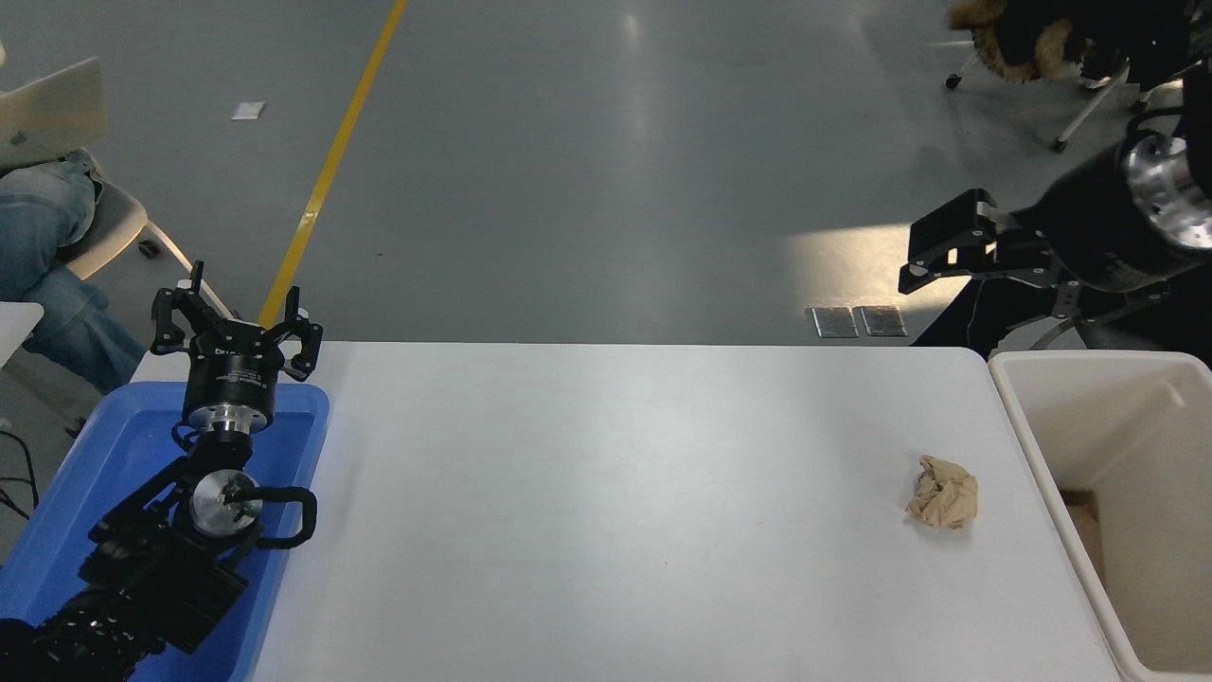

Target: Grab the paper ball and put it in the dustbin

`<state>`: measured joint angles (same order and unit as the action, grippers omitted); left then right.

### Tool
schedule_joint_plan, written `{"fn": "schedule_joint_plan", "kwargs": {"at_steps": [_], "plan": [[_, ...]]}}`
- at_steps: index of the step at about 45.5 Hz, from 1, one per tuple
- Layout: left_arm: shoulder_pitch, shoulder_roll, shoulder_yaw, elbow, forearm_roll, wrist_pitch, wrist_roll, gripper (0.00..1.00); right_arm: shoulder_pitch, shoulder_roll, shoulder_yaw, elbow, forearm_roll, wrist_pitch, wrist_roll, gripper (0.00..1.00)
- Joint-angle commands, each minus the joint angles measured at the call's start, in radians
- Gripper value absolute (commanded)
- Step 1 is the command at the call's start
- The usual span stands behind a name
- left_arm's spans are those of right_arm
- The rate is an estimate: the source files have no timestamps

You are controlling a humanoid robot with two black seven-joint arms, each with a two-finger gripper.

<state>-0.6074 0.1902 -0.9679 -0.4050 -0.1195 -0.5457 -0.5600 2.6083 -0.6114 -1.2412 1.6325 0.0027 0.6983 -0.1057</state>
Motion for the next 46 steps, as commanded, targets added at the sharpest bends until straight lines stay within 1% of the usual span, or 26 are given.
{"fn": "schedule_joint_plan", "kwargs": {"at_steps": [1, 5, 11, 16, 18, 19, 24, 31, 37, 41, 46], "plan": [[0.0, 0.0, 0.0, 0.0, 0.0, 0.0, 0.0, 0.99, 0.087, -0.033, -0.006, 0.023, 0.0, 0.087, -0.003, 1.0], [0.0, 0.0, 0.0, 0.0, 0.0, 0.0, 0.0, 0.99, 0.072, -0.033, -0.006, 0.023, -0.001, 0.086, -0.006, 1.0], [0.0, 0.0, 0.0, 0.0, 0.0, 0.001, 0.0, 0.99, -0.005, -0.028, -0.006, 0.021, -0.004, 0.041, -0.008, 1.0], [0.0, 0.0, 0.0, 0.0, 0.0, 0.0, 0.0, 0.99, -0.114, -0.025, -0.006, 0.013, -0.023, -0.08, -0.009, 1.0], [0.0, 0.0, 0.0, 0.0, 0.0, 0.0, 0.0, 0.99, -0.166, -0.022, -0.006, 0.009, -0.042, -0.13, -0.011, 1.0], [0.0, 0.0, 0.0, 0.0, 0.0, 0.0, 0.0, 0.99, -0.221, -0.021, -0.006, -0.002, -0.07, -0.188, -0.011, 1.0], [0.0, 0.0, 0.0, 0.0, 0.001, 0.0, 0.0, 0.99, -0.362, -0.01, -0.001, -0.037, -0.121, -0.292, -0.011, 1.0], [-0.002, 0.0, 0.0, 0.0, 0.001, 0.0, 0.0, 0.99, -0.589, 0.018, 0.016, -0.16, -0.141, -0.437, -0.009, 1.0], [-0.002, 0.0, 0.0, 0.0, 0.001, 0.0, 0.0, 0.99, -0.792, 0.041, 0.048, -0.296, -0.141, -0.529, -0.009, 1.0], [-0.002, 0.0, 0.0, 0.0, 0.001, 0.0, 0.0, 0.99, -0.925, 0.058, 0.083, -0.41, -0.141, -0.563, -0.006, 1.0], [-0.002, 0.0, 0.0, 0.0, 0.001, 0.0, 0.0, 0.99, -1.068, 0.085, 0.161, -0.531, -0.141, -0.563, -0.002, 1.0]]}}
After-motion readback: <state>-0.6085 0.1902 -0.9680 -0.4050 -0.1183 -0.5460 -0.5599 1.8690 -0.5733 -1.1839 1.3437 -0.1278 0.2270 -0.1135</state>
